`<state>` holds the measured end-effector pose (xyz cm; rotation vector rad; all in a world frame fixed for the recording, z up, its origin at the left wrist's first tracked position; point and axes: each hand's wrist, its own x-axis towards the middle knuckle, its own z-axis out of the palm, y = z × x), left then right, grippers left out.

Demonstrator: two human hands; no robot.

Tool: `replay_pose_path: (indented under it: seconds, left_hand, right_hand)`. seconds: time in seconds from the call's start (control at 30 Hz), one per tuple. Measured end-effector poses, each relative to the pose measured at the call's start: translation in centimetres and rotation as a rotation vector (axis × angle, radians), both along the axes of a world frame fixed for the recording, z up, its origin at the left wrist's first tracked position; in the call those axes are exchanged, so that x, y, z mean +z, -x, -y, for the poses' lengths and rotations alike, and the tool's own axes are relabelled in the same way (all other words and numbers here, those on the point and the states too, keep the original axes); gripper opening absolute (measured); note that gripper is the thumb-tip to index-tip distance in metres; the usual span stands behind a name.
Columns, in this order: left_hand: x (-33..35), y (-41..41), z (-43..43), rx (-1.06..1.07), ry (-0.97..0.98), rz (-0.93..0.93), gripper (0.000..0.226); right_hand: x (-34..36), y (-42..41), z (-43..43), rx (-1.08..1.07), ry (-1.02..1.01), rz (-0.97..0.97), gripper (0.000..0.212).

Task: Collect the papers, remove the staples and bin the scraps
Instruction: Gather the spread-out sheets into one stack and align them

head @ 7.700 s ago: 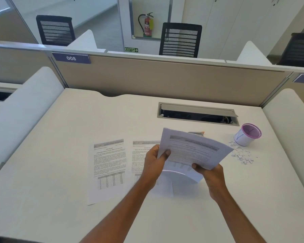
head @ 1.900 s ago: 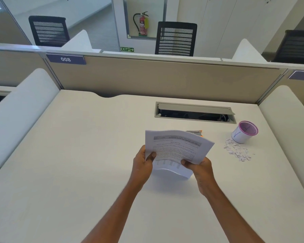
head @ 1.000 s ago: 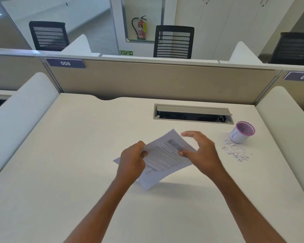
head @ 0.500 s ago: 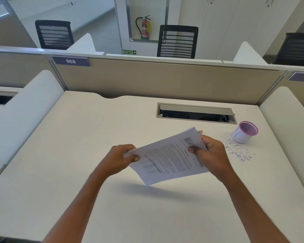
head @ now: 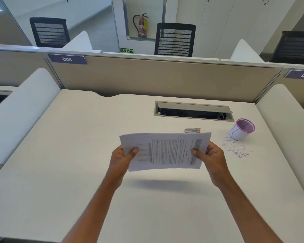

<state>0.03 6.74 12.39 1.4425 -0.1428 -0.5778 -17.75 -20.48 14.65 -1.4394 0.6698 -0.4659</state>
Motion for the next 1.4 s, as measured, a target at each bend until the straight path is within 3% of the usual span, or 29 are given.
replay_pose_path:
  seconds: [0.1, 0.4, 1.4]
  left_hand:
    - [-0.9, 0.5, 0.9, 0.053, -0.085, 0.051, 0.013]
    - [-4.1, 1.3, 0.8, 0.054, -0.191, 0.069, 0.018]
    - [-6.0, 1.9, 0.8, 0.049, -0.226, 0.008, 0.024]
  right_hand:
    - [-2.0, 0.1, -0.1, -0.043, -0.076, -0.004, 0.033]
    - [-6.4, 0.5, -0.9, -0.104, -0.164, -0.067, 0.032]
    - [-8.9, -0.7, -1.2, -0.076, -0.156, -0.198, 0.036]
